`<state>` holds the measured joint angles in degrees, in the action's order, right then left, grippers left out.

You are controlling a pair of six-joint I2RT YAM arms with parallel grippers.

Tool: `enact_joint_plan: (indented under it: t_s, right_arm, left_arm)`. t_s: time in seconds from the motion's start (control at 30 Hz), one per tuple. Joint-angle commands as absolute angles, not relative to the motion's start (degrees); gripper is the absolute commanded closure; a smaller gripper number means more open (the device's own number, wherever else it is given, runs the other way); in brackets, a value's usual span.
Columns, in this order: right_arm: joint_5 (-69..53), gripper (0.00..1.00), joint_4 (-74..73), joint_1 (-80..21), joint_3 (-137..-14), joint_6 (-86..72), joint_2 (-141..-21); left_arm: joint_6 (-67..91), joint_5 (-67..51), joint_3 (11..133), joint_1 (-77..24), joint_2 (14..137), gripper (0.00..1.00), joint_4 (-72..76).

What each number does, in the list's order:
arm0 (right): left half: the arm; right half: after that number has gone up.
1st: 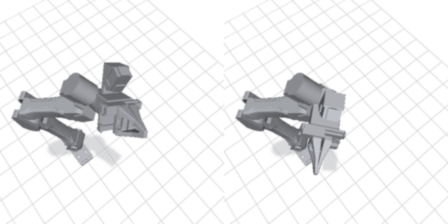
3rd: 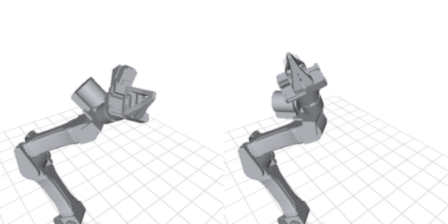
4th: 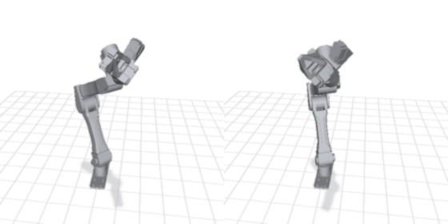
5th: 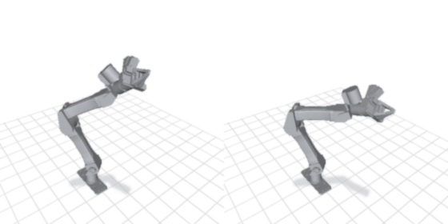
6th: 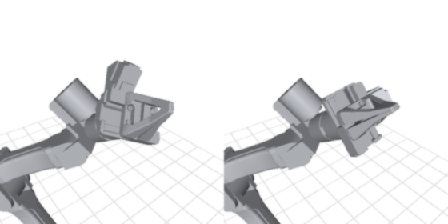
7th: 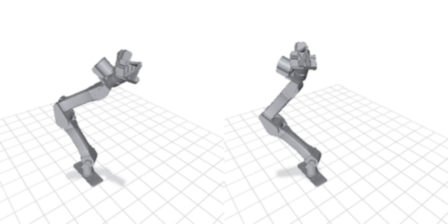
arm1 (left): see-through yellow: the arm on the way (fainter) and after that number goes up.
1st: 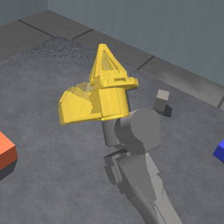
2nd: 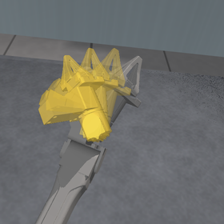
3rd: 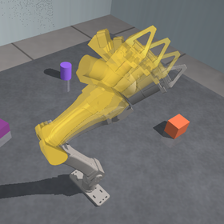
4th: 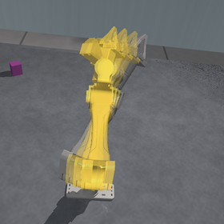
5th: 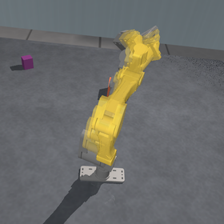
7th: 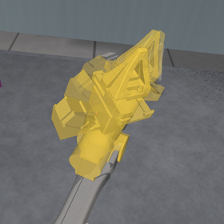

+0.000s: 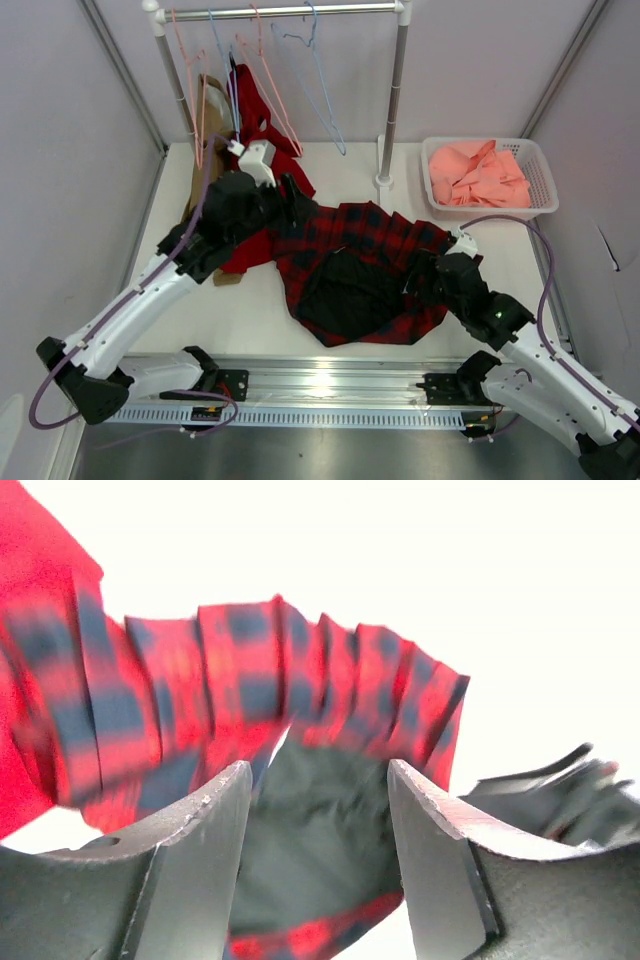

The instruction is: Place the skirt on the hanger

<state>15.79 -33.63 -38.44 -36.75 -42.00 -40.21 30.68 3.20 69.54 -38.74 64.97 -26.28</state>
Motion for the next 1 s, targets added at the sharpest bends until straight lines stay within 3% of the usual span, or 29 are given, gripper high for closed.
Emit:
enact_joint_plan:
  t_s: [0.0, 0.17, 0.5, 0.7, 0.97]
  right_arm:
    - [16.3, 0.23, -33.6, -37.8, -40.5, -38.5, -41.0]
    - [14.8, 0.23, -32.3, -37.1, -43.3, -36.5, -42.4]
    - [11.7, 0.22, -29.8, -36.3, -49.5, -31.6, -47.5]
    - [9.1, 0.22, -29.0, -35.6, -51.2, -29.9, -50.0]
    - [7.6, 0.22, -28.7, -34.9, -52.6, -28.3, -51.5]
  left_arm:
    - [27.5, 11.2, 80.1, -41.3, 64.0, 0.38, -27.9]
    - [23.4, 25.6, 92.0, -43.6, 68.8, 0.36, -29.0]
    - [9.8, 48.9, 122.4, -43.2, 92.9, 0.22, -31.4]
    - [10.9, 46.0, 135.9, -38.4, 102.0, 0.23, -34.7]
    - [11.2, 42.4, 137.4, -32.8, 106.0, 0.23, -33.3]
